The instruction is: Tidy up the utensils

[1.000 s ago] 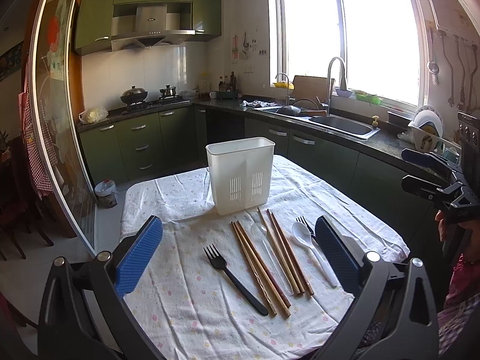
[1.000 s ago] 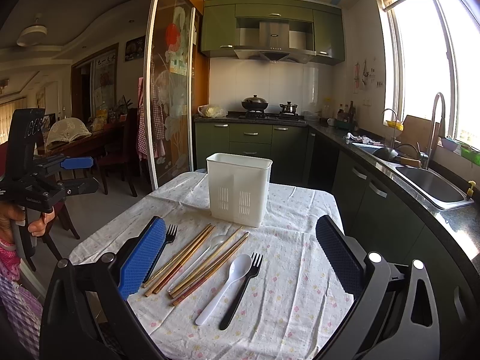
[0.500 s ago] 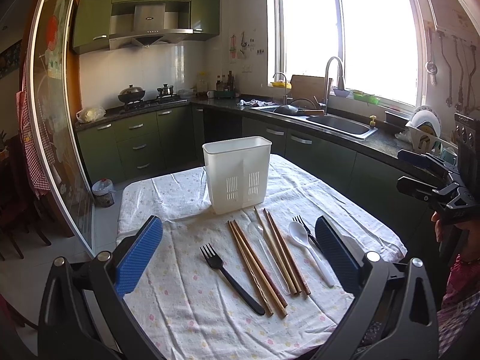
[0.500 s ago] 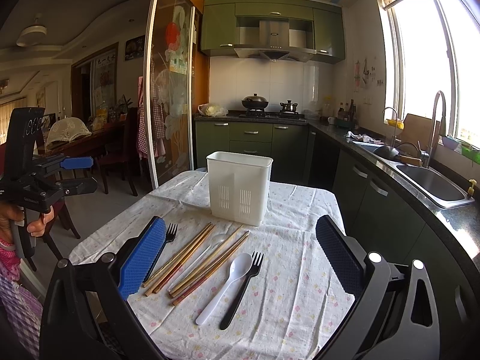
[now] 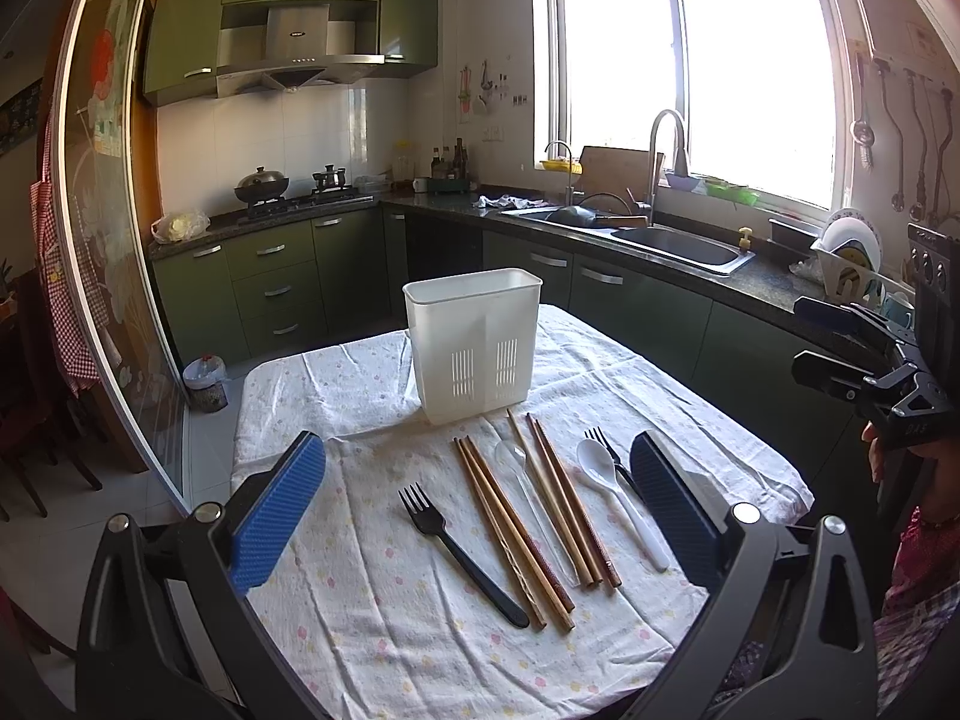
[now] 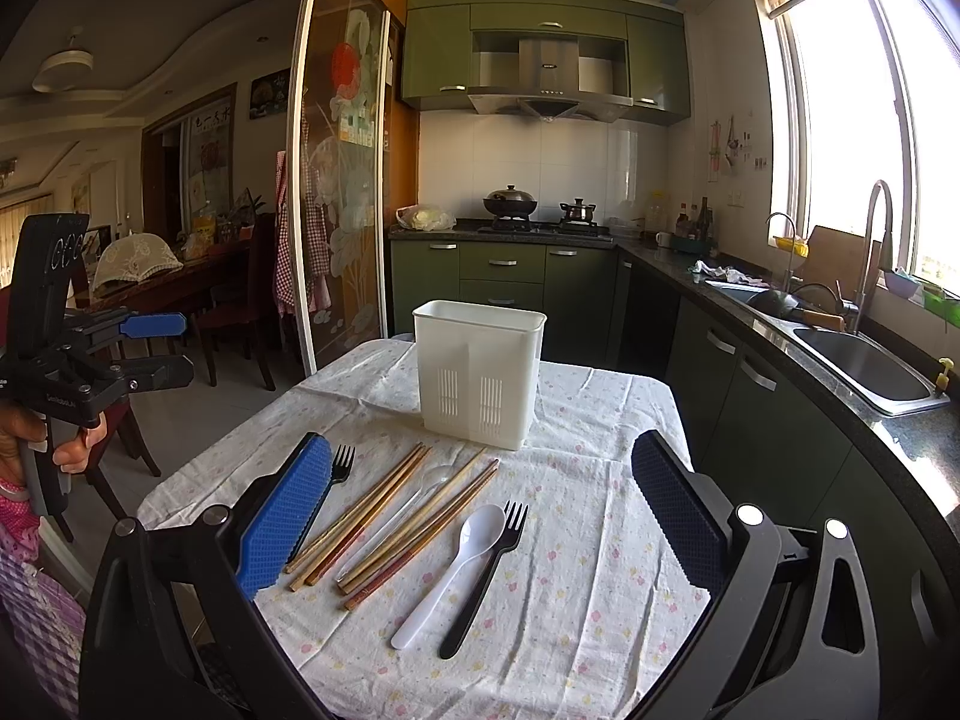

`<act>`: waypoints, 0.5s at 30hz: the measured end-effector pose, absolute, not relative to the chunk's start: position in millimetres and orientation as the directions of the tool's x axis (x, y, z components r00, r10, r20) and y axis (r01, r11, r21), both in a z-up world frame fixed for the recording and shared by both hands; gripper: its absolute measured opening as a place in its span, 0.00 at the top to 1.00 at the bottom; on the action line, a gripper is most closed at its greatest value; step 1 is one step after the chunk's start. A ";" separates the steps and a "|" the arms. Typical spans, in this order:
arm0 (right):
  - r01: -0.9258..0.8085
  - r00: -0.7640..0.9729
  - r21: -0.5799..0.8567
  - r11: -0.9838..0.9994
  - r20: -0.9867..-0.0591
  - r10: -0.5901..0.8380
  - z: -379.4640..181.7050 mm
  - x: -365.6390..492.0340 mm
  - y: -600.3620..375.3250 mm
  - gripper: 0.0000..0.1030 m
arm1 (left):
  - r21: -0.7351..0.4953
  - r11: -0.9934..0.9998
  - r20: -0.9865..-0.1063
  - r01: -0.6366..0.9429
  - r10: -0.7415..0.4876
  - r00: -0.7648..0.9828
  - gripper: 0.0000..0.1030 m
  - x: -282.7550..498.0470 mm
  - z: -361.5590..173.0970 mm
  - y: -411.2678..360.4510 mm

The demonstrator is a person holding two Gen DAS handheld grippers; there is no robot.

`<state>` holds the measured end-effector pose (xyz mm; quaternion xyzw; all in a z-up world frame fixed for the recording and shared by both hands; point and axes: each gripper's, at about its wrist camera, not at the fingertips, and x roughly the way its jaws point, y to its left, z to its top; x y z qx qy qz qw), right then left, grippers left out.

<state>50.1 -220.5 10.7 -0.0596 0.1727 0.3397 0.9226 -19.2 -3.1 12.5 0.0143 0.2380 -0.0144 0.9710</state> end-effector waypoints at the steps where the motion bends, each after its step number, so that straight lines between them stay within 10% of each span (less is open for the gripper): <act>1: -0.648 0.709 0.008 0.762 -0.359 0.607 10.3 50.4 -220.2 0.04 | 0.021 0.999 -0.463 0.034 -0.021 0.886 0.06 -19.1 12.2 -2.9; 15: -0.646 0.709 0.009 0.763 -0.362 0.605 10.7 50.5 -220.2 0.04 | 0.019 0.999 -0.464 0.036 -0.023 0.886 0.06 -19.1 11.3 -3.2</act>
